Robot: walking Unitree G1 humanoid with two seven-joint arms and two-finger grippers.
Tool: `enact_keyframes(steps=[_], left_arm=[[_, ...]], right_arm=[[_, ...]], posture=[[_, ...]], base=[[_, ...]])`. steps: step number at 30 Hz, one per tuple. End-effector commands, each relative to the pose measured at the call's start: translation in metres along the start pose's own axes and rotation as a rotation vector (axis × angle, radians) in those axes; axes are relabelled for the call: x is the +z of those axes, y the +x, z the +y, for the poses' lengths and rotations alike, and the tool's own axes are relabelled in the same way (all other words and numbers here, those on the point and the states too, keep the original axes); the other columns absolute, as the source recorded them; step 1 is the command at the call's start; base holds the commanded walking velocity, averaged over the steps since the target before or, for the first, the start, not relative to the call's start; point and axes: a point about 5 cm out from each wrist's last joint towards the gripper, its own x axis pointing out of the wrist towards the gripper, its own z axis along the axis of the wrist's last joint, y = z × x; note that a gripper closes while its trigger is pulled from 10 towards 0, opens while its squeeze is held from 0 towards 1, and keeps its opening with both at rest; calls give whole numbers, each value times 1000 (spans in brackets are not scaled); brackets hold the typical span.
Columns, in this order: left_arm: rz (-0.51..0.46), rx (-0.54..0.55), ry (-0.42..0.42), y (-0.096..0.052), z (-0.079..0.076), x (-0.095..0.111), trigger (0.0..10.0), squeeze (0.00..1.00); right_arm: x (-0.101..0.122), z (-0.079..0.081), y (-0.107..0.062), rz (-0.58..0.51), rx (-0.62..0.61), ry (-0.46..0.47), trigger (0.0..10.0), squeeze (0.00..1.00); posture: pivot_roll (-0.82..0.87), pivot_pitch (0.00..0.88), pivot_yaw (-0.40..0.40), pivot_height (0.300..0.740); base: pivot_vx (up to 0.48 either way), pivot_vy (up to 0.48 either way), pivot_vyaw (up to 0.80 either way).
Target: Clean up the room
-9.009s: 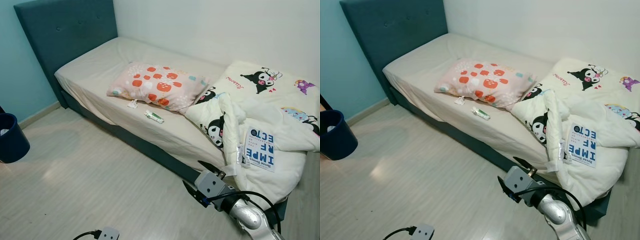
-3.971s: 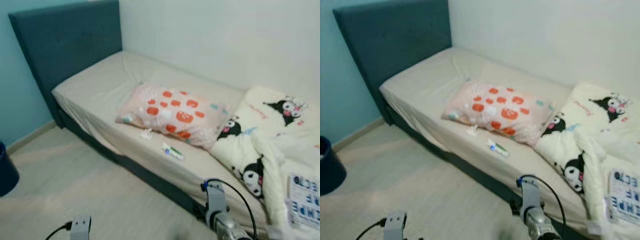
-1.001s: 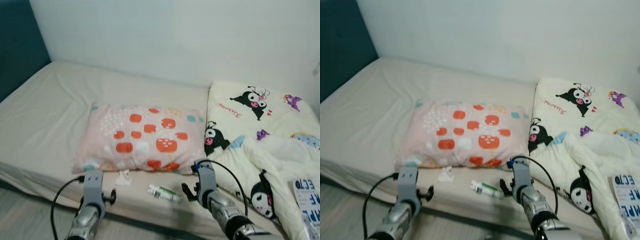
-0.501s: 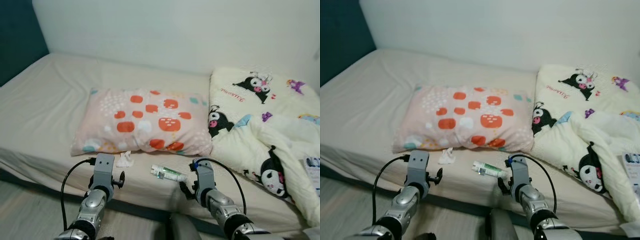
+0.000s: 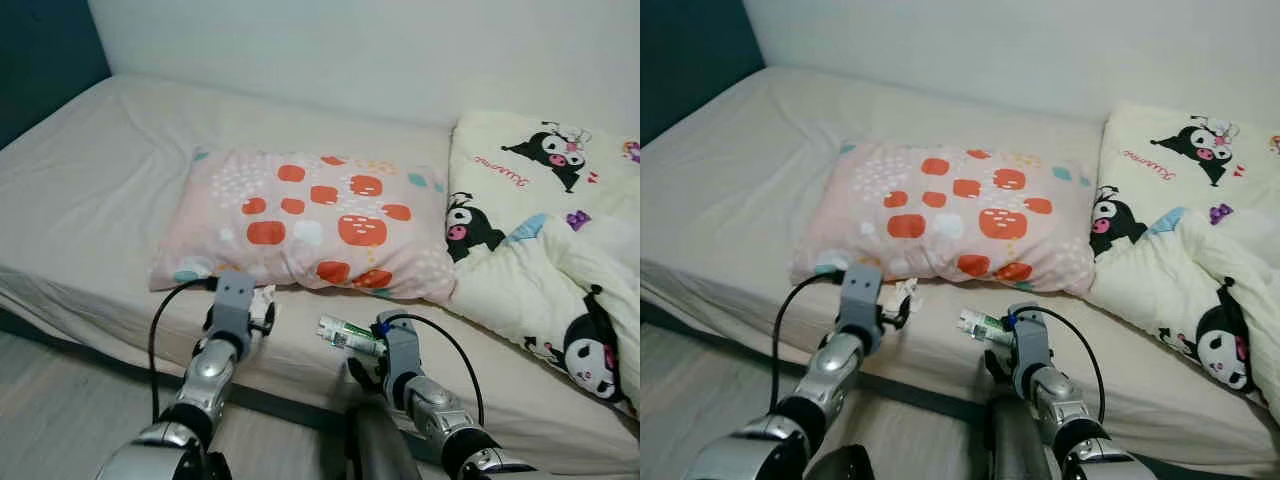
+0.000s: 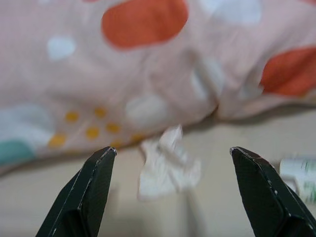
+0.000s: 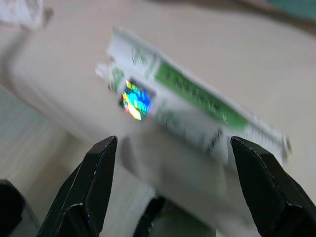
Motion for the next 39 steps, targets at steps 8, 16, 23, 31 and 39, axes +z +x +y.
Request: enact_keyframes(steps=[8, 16, 23, 31, 39], left_arm=[[27, -77, 46, 0, -24, -5, 10000, 0], [37, 63, 88, 10, -7, 9, 10000, 0], [-27, 162, 110, 19, 9, 31, 10000, 0], [-115, 309, 197, 26, 36, 62, 10000, 0], [-150, 445, 262, 25, 58, 75, 10000, 0]], right_arm=[[-10, 3, -11, -60, 35, 5, 10000, 0], [-9, 18, -43, -152, 104, 15, 10000, 0], [-7, 24, -62, -194, 132, 15, 10000, 0], [-5, 32, -75, -210, 159, 12, 10000, 0], [-13, 37, -93, -143, 151, 27, 10000, 0]], posture=[[-273, 267, -37, 516], [-348, 383, -56, 486], [-374, 440, -74, 467], [-391, 474, -82, 467], [-392, 498, -85, 467]], base=[[0, 0, 0], [0, 0, 0], [0, 0, 0], [0, 0, 0], [0, 0, 0]])
